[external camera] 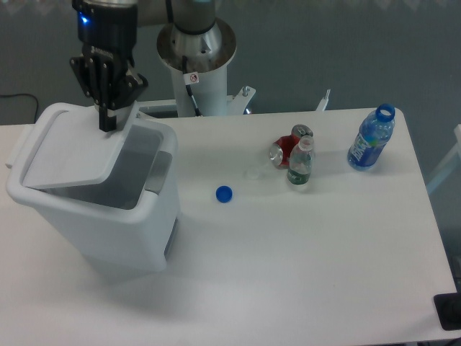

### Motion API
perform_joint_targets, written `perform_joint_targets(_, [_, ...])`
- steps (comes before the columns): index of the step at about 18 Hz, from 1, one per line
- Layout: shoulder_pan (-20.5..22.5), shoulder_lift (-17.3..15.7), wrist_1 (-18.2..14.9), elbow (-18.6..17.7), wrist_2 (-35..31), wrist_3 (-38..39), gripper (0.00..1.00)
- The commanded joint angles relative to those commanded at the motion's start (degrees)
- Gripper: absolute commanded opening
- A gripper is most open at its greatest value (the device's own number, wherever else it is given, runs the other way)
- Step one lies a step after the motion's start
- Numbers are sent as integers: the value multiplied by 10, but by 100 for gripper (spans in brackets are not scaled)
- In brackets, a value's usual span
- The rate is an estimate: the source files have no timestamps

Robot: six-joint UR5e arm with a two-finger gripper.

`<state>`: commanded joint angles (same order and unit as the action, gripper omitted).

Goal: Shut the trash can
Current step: 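Press the lid down until it closes over the trash can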

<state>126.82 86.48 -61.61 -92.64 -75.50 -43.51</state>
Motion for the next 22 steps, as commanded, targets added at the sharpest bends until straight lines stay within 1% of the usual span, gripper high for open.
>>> perform_joint_targets(8, [21,1,0,-2,14,4,4])
perform_joint_targets(10, [22,7,0,-4,14,4,4])
perform_joint_targets(19, [22,11,1,-12,12,4,4])
perform_joint_targets(22, [22,18,1,-13,12,5,4])
